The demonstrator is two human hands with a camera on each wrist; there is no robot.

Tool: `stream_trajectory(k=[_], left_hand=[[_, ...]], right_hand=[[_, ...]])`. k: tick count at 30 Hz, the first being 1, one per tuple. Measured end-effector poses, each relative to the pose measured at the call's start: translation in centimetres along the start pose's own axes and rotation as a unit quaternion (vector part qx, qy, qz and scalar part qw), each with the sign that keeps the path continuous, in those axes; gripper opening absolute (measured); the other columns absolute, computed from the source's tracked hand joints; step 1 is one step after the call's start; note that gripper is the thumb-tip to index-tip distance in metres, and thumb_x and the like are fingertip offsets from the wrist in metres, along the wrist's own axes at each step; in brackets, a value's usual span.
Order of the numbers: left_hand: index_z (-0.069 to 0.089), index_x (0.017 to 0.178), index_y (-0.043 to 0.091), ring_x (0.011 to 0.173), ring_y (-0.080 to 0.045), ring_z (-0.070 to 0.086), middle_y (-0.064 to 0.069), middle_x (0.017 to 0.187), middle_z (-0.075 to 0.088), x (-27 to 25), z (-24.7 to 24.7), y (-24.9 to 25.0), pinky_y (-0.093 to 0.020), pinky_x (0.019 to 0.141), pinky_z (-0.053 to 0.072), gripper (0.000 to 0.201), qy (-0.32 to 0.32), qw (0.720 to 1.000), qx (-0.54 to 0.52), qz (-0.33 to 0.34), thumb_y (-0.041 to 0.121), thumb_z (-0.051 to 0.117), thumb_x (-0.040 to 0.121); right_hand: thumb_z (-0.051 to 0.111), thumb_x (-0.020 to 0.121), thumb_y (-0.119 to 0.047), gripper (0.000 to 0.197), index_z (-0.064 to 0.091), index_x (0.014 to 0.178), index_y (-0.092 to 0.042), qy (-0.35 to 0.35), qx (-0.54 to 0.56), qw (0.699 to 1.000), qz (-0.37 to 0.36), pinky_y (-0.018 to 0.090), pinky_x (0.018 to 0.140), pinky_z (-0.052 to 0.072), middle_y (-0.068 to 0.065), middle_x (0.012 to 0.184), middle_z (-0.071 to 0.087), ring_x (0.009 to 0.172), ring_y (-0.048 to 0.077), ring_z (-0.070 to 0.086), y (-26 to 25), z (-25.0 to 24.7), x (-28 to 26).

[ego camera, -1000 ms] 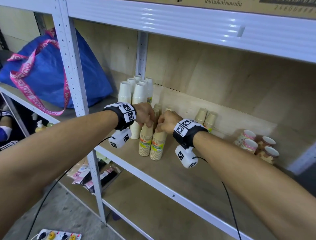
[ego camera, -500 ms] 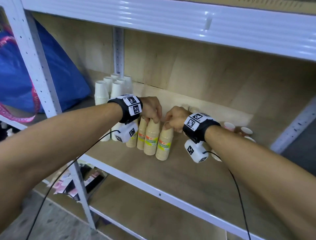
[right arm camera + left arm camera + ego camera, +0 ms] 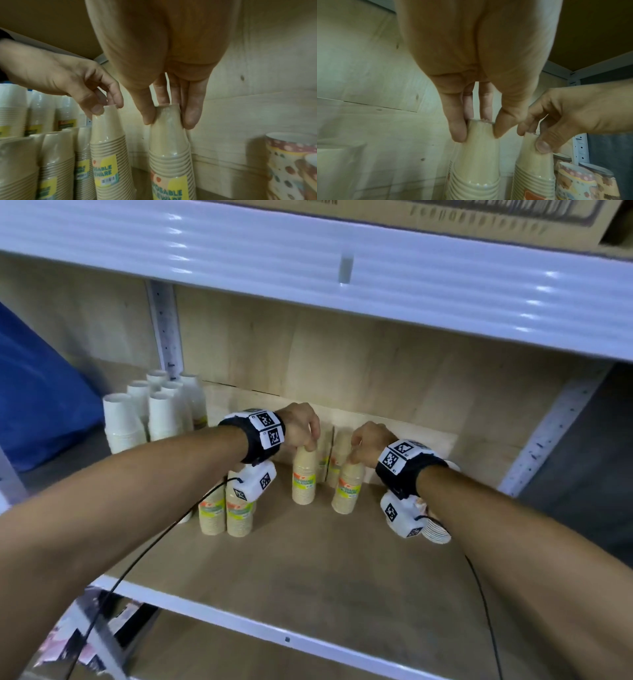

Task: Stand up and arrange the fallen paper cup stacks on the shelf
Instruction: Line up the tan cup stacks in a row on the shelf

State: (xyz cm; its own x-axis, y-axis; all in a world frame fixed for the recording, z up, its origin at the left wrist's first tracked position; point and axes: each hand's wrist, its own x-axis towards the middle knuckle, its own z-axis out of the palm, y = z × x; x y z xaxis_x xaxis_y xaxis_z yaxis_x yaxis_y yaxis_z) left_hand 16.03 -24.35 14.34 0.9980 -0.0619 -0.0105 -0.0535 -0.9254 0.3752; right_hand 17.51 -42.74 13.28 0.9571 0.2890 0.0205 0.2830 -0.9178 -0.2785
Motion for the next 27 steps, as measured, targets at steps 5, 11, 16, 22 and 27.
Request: stream_trajectory(k=[5, 11, 16, 22, 27], left_hand=[[0.072, 0.102, 0.018, 0.086, -0.016, 0.058, 0.001, 0.099, 0.060, 2.4, 0.5, -0.3, -0.022, 0.065, 0.044, 0.026, 0.010, 1.000, 0.001, 0.014, 0.019, 0.077, 0.077], [0.072, 0.103, 0.016, 0.086, -0.015, 0.056, 0.003, 0.097, 0.056, 4.6, 1.3, -0.6, -0.022, 0.066, 0.044, 0.027, 0.004, 1.000, -0.012, 0.021, 0.019, 0.077, 0.077], [0.072, 0.100, 0.018, 0.082, -0.014, 0.058, 0.002, 0.095, 0.062, 6.0, 1.9, -0.9, -0.020, 0.059, 0.043, 0.025, -0.004, 1.000, -0.025, 0.017, 0.018, 0.077, 0.075], [0.071, 0.106, 0.015, 0.090, -0.015, 0.058, 0.003, 0.100, 0.060, 6.9, 2.4, -0.9, -0.022, 0.069, 0.046, 0.029, -0.015, 0.999, -0.032, 0.019, 0.016, 0.075, 0.078], [0.071, 0.106, 0.016, 0.097, -0.017, 0.061, 0.000, 0.109, 0.065, 7.5, 3.0, -1.4, -0.024, 0.073, 0.048, 0.029, -0.027, 0.998, -0.047, 0.015, 0.016, 0.076, 0.077]], right_hand=[[0.072, 0.084, -0.018, 0.039, 0.062, 0.118, -0.004, 0.017, 0.002, 0.999, 0.032, 0.029, 0.082, 0.050, 0.014, 0.120, 0.060, 0.107, 0.030, 0.061, 1.7, 0.3, 2.5], [0.069, 0.084, -0.020, 0.033, 0.062, 0.114, -0.007, 0.035, -0.002, 0.999, 0.038, 0.033, 0.081, 0.054, 0.014, 0.117, 0.061, 0.101, 0.031, 0.062, 2.8, 1.3, 5.3], [0.068, 0.084, -0.014, 0.028, 0.064, 0.110, -0.006, 0.024, 0.000, 0.998, 0.055, 0.032, 0.078, 0.052, 0.013, 0.113, 0.063, 0.100, 0.030, 0.063, 3.7, 1.7, 7.1], [0.069, 0.084, -0.016, 0.026, 0.066, 0.108, -0.006, 0.026, 0.002, 0.998, 0.057, 0.030, 0.076, 0.051, 0.015, 0.113, 0.063, 0.099, 0.031, 0.064, 4.6, 2.2, 8.6], [0.069, 0.083, -0.018, 0.029, 0.063, 0.110, -0.009, 0.022, 0.012, 0.998, 0.054, 0.032, 0.080, 0.050, 0.013, 0.116, 0.060, 0.102, 0.031, 0.062, 5.2, 2.7, 9.6]])
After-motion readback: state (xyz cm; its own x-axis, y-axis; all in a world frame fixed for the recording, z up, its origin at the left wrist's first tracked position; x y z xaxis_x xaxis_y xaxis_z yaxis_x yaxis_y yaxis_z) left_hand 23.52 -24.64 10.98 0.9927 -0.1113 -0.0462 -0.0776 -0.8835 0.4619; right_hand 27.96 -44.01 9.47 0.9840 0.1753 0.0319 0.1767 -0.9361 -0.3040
